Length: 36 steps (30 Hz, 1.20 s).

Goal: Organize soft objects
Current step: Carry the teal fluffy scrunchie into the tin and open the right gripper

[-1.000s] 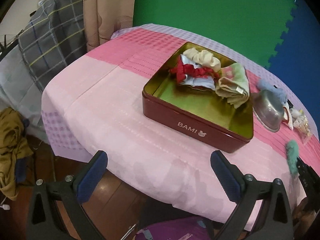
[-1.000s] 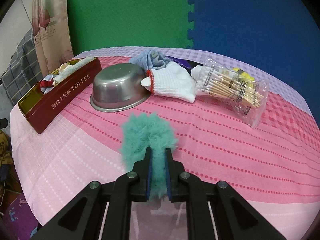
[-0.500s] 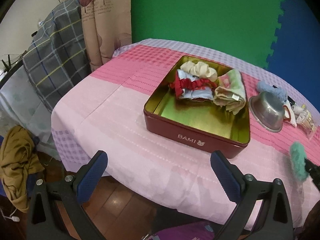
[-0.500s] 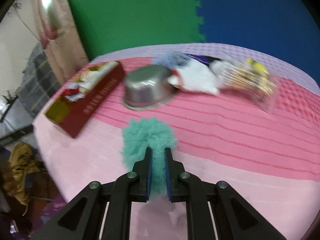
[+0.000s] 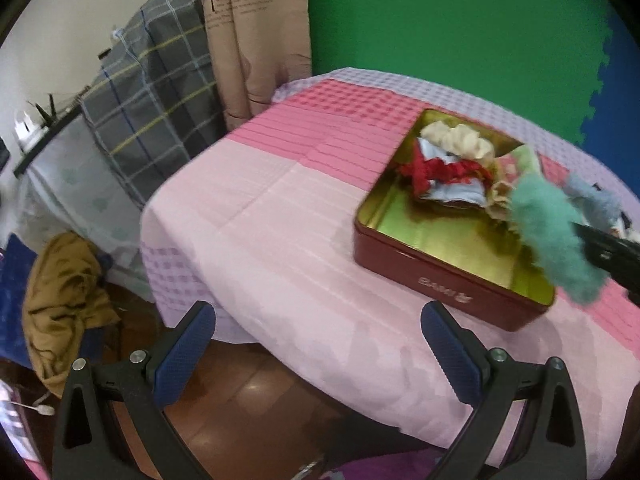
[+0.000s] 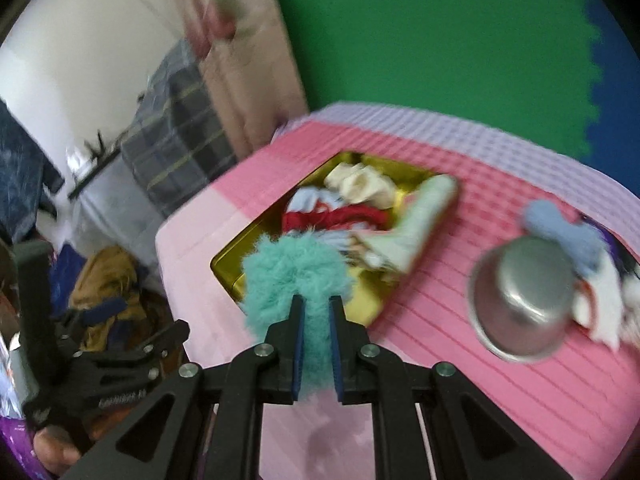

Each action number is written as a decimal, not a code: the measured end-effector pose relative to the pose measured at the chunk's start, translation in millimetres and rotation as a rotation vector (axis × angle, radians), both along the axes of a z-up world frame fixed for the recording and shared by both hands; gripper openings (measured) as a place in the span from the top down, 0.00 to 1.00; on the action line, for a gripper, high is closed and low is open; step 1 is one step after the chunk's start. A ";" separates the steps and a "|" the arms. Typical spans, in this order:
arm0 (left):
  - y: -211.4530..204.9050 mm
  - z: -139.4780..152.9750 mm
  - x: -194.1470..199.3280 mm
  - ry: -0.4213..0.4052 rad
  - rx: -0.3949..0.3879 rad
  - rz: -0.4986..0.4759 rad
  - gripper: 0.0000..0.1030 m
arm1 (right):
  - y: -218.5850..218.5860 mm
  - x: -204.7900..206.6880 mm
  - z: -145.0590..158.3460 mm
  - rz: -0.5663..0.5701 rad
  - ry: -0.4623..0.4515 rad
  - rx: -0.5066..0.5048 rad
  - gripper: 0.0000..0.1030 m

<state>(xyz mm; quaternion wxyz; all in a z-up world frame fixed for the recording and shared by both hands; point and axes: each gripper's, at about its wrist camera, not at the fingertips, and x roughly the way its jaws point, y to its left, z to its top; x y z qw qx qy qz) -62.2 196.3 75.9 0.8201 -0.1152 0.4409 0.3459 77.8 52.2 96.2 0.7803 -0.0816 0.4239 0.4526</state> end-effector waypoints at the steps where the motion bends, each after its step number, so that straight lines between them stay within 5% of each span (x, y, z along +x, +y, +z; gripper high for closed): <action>1: 1.1 -0.6 3.0 0.033 0.016 0.006 0.01 | 15.5 2.0 -5.4 0.015 0.002 -0.033 0.89; 8: 8.4 -2.4 5.5 0.062 0.056 0.011 0.01 | 74.1 13.6 -35.0 0.065 0.028 -0.155 0.89; 24: 23.3 -13.4 10.0 0.067 -0.062 0.009 0.01 | 141.5 19.4 -58.8 0.126 0.044 -0.231 0.89; 30: 24.2 -15.8 9.9 0.069 -0.087 -0.001 0.01 | 141.8 20.5 -56.7 0.097 0.035 -0.198 0.81; 32: 24.6 -16.8 10.2 0.072 -0.096 -0.003 0.01 | 136.1 23.4 -52.3 0.072 0.055 -0.161 0.66; 36: 24.0 -18.6 10.8 0.079 -0.108 -0.012 0.01 | 122.2 25.7 -39.2 0.034 0.032 -0.089 0.63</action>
